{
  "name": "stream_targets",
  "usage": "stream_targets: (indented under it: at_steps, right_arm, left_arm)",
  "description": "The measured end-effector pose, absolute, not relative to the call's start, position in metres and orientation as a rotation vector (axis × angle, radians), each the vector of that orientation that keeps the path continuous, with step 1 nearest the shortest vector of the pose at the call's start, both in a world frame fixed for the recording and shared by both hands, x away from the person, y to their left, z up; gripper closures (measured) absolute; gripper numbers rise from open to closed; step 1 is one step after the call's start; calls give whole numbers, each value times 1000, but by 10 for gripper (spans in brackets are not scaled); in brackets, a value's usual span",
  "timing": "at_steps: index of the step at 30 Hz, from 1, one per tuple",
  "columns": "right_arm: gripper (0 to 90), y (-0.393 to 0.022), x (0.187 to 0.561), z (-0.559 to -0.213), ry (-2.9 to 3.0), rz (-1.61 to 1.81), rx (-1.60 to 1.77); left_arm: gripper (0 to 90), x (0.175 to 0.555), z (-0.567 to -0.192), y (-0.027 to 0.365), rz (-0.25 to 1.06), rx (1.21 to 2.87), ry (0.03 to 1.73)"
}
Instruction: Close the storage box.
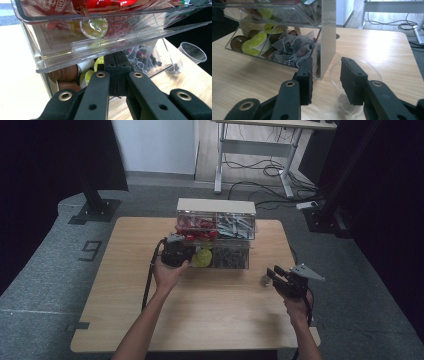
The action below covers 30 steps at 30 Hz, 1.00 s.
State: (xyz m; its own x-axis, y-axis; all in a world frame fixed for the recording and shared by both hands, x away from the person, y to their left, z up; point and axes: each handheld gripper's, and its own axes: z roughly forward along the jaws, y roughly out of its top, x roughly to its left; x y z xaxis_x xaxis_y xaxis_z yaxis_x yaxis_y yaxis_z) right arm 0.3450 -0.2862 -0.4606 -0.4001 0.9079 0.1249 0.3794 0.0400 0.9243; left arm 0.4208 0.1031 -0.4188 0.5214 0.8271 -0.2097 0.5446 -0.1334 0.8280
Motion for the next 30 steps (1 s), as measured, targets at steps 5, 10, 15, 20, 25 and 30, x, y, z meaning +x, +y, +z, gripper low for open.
stream_targets:
  at_steps: [5,10,15,20,25,30]
  right_arm:
    - [614,-285,339,-467,1822,1369,1294]
    - [610,-283,332,-475,1831,1377,1295]
    - [607,-280,323,-481,1837,1389,1289]
    - [600,-277,316,-491,1863,1386,1281]
    - [597,-276,310,-499,1873,1399,1280]
    - [591,-276,307,-506,1895,1384,1273]
  left_arm:
    - [900,421,-420,104,372,1808,1145]
    - [900,420,-420,105,372,1811,1145]
    - [900,419,-420,105,375,1810,1146]
    - [900,419,-421,105,374,1813,1147]
    - [900,417,-422,105,376,1813,1146]
    - [900,414,-422,105,379,1812,1141]
